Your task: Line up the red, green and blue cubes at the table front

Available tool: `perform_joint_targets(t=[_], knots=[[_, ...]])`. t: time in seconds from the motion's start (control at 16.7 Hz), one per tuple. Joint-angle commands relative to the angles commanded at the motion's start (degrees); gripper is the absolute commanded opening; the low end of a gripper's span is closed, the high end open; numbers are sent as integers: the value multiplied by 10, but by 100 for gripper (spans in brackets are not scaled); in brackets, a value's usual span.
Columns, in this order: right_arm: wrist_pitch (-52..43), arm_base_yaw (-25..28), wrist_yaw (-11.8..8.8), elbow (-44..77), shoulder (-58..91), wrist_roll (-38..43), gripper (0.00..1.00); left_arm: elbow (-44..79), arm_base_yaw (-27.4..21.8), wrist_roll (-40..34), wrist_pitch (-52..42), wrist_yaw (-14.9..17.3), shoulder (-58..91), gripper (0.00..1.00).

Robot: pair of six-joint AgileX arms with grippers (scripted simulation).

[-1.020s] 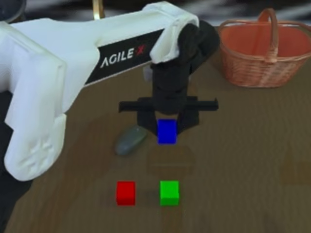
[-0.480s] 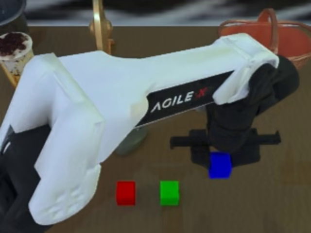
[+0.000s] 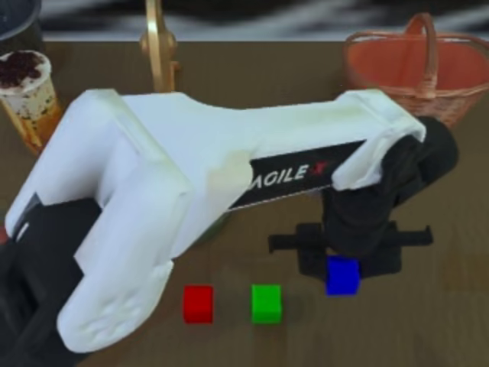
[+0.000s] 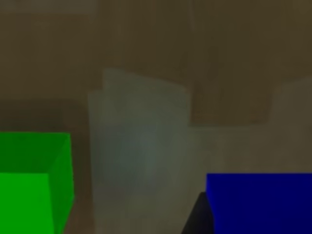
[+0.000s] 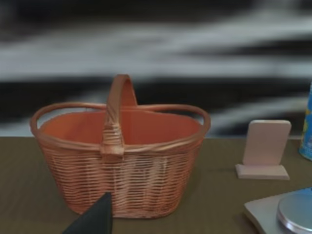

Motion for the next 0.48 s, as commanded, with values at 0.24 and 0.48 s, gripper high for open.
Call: perform_joint_targets(t=[0.24,0.48], knots=[[0,0,0,0,0,0,100,-42,-1,-1,55,0,14,0],[0,0,0,0,0,0,100,-42,-1,-1,55,0,14,8]])
